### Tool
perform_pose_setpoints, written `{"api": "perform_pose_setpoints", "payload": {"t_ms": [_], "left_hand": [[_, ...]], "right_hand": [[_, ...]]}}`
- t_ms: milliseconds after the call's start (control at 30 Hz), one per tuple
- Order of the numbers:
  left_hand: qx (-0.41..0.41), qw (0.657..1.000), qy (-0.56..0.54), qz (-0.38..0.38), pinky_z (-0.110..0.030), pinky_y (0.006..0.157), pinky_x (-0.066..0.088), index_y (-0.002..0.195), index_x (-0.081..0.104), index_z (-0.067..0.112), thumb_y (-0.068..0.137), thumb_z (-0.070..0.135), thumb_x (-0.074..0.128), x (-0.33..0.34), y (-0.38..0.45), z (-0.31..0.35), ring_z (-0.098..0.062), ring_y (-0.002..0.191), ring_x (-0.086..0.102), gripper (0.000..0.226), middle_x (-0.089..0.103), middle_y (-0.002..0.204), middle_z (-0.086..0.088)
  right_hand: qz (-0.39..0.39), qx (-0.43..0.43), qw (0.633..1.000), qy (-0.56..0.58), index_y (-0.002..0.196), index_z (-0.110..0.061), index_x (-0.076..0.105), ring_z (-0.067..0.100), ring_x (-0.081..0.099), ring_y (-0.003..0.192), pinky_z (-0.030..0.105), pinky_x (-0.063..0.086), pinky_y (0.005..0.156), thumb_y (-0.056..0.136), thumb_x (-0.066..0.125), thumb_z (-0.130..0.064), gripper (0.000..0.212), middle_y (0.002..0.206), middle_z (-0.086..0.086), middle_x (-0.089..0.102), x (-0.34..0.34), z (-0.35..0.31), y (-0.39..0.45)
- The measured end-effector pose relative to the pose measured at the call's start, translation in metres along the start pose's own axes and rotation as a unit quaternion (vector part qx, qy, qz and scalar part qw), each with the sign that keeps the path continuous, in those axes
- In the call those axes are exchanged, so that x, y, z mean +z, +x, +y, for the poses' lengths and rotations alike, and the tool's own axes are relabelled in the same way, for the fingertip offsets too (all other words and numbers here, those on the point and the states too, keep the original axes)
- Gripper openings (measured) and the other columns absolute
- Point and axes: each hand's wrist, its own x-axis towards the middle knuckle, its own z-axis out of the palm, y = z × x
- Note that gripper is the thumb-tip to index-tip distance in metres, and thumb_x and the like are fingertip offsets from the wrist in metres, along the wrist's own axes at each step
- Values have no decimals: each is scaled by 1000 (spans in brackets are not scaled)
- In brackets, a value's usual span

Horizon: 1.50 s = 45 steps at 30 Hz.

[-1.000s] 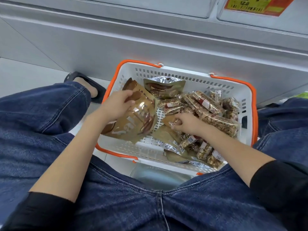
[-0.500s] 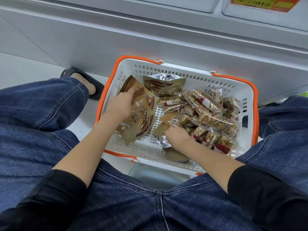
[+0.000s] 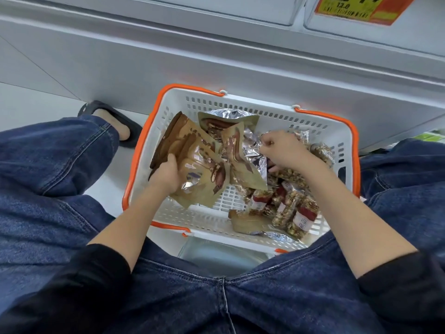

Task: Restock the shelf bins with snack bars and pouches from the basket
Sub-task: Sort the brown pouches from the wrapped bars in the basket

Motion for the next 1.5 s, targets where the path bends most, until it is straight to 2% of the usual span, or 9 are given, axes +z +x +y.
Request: {"api": "perform_pose_setpoints", "payload": {"t_ms": [233,400,567,767,900,1067,1267,1367,1500], "left_hand": [[39,961,-199,189,-22,63,43,111,46,10,93,25,55,-39,-6,26,-18,85,60,24,60,93,-3],[14,839,-540,-74,-33,99,45,133,45,14,95,40,51,-59,-9,28,-16,120,54,46,58,125,2],[56,793,-604,-59,-29,84,49,130,53,14,96,12,51,-76,-15,16,-16,96,64,35,68,110,-6],[160,900,-404,-23,-24,67,57,101,67,15,93,11,56,-136,-50,30,-14,73,69,14,74,82,-2],[212,950,-168,-156,-15,63,55,94,68,11,89,17,63,-149,-61,48,-14,71,71,10,75,84,-3],[210,943,-6,-259,-29,73,52,78,69,16,88,15,64,-99,-38,32,-10,66,63,11,69,72,7],[241,961,44,-124,-28,73,40,99,66,14,91,18,60,-48,-20,25,-19,86,58,10,65,91,2],[251,954,73,-149,-35,79,46,103,61,18,89,18,63,-40,-14,19,-20,91,57,14,64,95,0],[215,955,154,-131,-38,88,48,115,64,18,88,11,59,-34,-8,0,-24,104,57,28,63,109,-2]], "right_hand": [[34,-122,988,91,81,-7,49,13,35,57,27,32,57,101,42,-22,26,65,0,40,-5,-6,1],[-116,-77,909,394,99,-19,59,10,66,70,35,60,65,102,42,-19,17,85,-1,69,-8,-8,-1],[-100,-61,877,466,106,-16,58,14,71,72,33,60,60,101,42,-12,17,83,0,73,-4,-3,3],[-111,0,979,172,107,-20,62,17,71,85,33,61,69,100,48,-19,17,95,4,72,0,7,5],[-145,32,981,124,100,-19,66,18,67,96,28,60,66,101,45,-19,21,107,5,68,7,15,11],[-96,34,985,138,104,-16,67,15,65,96,26,59,66,101,45,-17,22,107,2,66,6,16,15],[-104,25,989,101,96,-21,68,15,66,95,39,58,80,101,45,-20,23,105,0,66,17,20,19],[-97,4,992,83,96,-16,68,15,66,92,44,58,82,100,46,-17,22,106,2,66,28,18,22],[-44,-43,998,16,98,-14,69,11,61,86,30,51,75,95,55,-10,15,110,1,64,43,21,31]]}}
